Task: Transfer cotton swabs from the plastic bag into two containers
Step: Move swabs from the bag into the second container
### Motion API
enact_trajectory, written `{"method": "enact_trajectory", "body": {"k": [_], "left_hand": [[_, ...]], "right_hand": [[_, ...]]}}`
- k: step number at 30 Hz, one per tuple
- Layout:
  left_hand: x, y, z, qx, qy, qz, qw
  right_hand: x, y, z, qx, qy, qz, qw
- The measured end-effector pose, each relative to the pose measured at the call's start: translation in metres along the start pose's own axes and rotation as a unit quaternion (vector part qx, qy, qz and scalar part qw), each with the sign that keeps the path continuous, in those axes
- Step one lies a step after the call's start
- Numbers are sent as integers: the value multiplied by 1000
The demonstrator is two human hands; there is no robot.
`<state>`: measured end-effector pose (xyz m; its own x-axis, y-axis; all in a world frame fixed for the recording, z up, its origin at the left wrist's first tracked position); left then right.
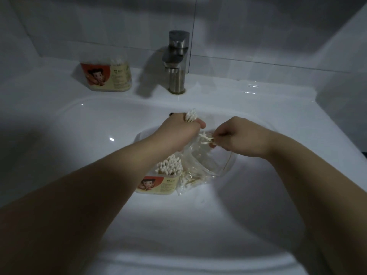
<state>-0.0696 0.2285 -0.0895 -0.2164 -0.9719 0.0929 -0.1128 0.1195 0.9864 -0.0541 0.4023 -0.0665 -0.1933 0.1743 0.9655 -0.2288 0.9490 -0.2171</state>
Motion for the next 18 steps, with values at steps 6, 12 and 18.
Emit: {"method": "enact_trajectory", "body": {"k": [6, 12, 18], "left_hand": [[-4, 3, -2, -47, -60, 0, 997], [-1, -3, 0, -114, -16, 69, 991], [-2, -4, 0, -89, -10, 17, 996]], "right_hand": [[-1, 5, -1, -18, -22, 166, 986], [-4, 9, 1, -20, -26, 228, 973], [-5, 11, 2, -17, -44, 232, 972]]}}
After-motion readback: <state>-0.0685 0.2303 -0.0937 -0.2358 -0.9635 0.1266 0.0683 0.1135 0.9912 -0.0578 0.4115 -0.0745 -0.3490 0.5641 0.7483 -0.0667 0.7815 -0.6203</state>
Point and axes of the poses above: each hand's wrist, its own z-axis towards the middle knuckle, its own x-axis out of the back of the hand, y = z × x, the point moved 3 cm from there along z, towards the middle knuckle, and after that the axes turned 15 degrees about -z, right-handed, at the moved point
